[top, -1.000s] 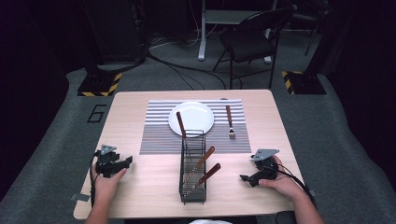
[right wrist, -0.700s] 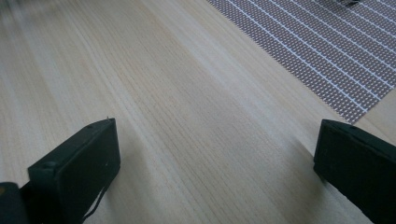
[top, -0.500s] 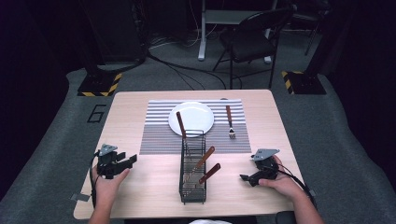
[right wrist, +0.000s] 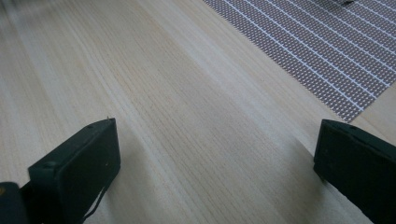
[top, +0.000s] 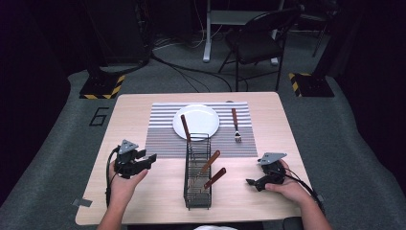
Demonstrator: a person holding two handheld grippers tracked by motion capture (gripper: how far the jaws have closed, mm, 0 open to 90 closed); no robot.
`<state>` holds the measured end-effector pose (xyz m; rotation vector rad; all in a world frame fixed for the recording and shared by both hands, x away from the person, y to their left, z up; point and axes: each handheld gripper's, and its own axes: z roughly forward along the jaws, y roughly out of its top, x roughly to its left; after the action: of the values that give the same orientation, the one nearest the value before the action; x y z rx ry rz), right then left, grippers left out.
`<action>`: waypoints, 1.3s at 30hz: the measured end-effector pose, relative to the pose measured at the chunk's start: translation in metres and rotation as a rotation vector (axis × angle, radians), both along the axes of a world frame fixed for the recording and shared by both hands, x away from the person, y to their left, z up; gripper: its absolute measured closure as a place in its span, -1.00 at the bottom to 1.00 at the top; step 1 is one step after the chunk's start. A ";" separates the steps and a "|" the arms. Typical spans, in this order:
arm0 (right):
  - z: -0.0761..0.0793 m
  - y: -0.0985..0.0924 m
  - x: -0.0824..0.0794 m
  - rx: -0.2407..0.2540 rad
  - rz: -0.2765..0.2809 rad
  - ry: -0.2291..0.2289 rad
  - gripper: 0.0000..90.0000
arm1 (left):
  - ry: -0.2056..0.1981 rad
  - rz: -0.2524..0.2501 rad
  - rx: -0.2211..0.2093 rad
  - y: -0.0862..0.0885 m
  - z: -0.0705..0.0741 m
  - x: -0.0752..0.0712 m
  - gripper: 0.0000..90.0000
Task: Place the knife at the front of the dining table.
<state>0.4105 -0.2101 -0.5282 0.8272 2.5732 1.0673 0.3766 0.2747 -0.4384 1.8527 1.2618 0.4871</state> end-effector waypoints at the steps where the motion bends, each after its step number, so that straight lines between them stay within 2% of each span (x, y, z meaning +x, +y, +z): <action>1: 0.000 0.000 0.000 0.000 0.000 0.000 -1.00 | -0.002 -0.004 -0.001 -0.003 0.002 0.001 0.09; 8: 0.000 0.000 0.000 0.000 0.000 0.000 -1.00 | -0.024 -0.054 0.024 -0.023 0.016 0.010 0.10; 13: 0.000 0.000 0.000 0.000 0.000 0.000 -1.00 | -0.027 -0.078 0.019 -0.035 0.021 0.019 0.10; 17: 0.000 0.000 0.000 0.000 0.001 -0.001 -1.00 | -0.018 -0.106 -0.007 -0.043 0.025 0.024 0.14; 19: 0.000 0.000 0.000 0.000 0.001 -0.001 -1.00 | -0.021 -0.116 -0.006 -0.047 0.027 0.026 0.19; 24: 0.000 0.000 0.000 0.000 0.000 0.000 -1.00 | -0.037 -0.137 -0.033 -0.058 0.033 0.031 0.18; 26: 0.000 0.000 0.000 0.000 0.000 -0.001 -1.00 | -0.028 -0.143 -0.041 -0.062 0.034 0.034 0.18; 34: 0.000 0.000 0.000 0.000 0.000 0.000 -1.00 | -0.039 -0.196 -0.008 -0.087 0.040 0.047 0.19; 39: 0.000 0.000 0.000 0.000 -0.001 -0.001 -1.00 | -0.027 -0.201 0.002 -0.098 0.036 0.054 0.25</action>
<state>0.4103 -0.2103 -0.5283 0.8273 2.5724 1.0668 0.4308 0.1768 -0.4026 1.9433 1.0436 0.4031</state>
